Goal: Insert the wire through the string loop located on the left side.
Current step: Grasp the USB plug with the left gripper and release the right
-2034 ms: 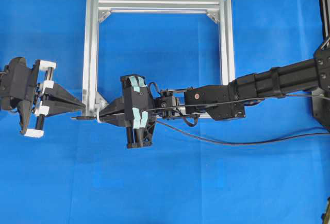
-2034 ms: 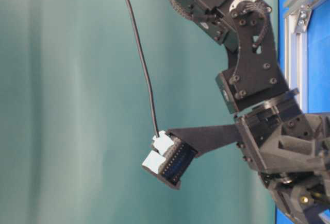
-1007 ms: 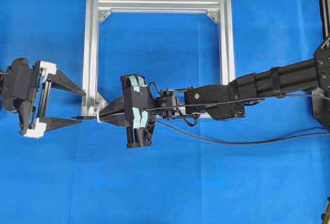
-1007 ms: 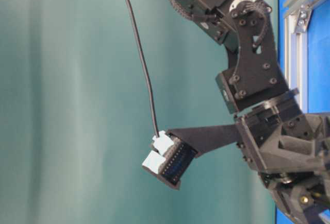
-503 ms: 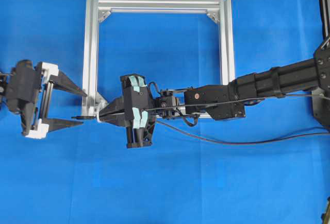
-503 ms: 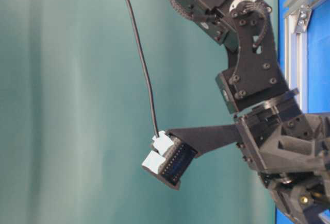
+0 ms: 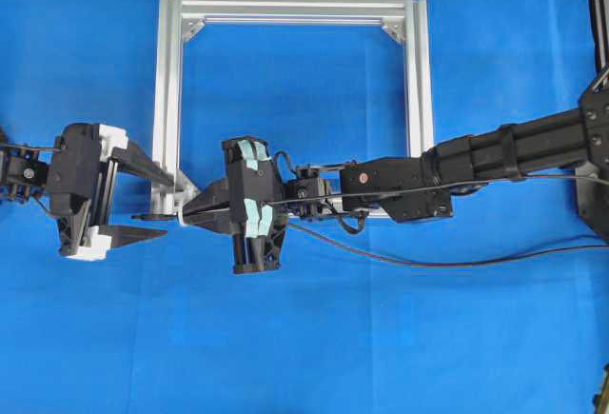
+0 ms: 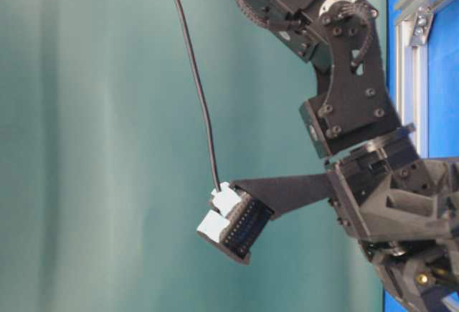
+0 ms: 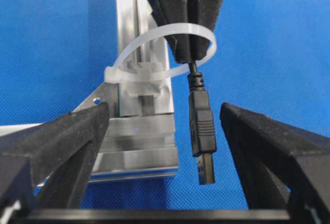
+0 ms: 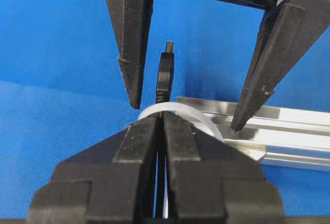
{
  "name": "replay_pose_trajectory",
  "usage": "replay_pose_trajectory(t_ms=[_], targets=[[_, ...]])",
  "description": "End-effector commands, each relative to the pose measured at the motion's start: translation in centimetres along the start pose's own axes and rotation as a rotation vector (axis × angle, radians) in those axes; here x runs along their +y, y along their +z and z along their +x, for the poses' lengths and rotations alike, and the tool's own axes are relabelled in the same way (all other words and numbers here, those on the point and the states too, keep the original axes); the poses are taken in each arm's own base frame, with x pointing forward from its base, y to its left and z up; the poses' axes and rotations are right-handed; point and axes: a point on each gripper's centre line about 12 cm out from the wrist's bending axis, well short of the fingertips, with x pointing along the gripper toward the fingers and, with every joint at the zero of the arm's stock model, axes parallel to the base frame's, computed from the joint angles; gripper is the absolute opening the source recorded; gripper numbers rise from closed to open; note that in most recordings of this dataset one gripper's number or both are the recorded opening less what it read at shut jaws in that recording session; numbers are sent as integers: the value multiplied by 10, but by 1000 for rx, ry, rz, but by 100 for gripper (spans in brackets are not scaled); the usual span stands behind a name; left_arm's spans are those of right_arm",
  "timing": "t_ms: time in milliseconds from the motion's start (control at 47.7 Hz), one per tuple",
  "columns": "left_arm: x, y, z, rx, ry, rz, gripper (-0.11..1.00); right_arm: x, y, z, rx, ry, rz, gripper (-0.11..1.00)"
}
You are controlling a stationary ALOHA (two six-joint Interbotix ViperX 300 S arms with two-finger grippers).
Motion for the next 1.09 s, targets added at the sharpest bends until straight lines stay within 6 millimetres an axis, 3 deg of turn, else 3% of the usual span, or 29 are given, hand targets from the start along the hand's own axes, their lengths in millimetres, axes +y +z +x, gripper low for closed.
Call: replay_pose_trajectory(t_ms=[0, 650, 713, 944, 1070], targets=[[-1, 3, -1, -17, -5, 4, 91, 3, 18, -1, -44, 8, -2, 0], [-1, 6, 0, -21, -4, 10, 83, 2, 17, -2, -44, 7, -1, 0], [-1, 6, 1, -23, -5, 8, 72, 2, 18, -1, -46, 7, -1, 0], [-1, 5, 2, -7, -4, 4, 7, 2, 17, -2, -42, 6, -1, 0], [-1, 4, 1, -4, -4, 3, 6, 3, 18, -1, -45, 8, -2, 0]])
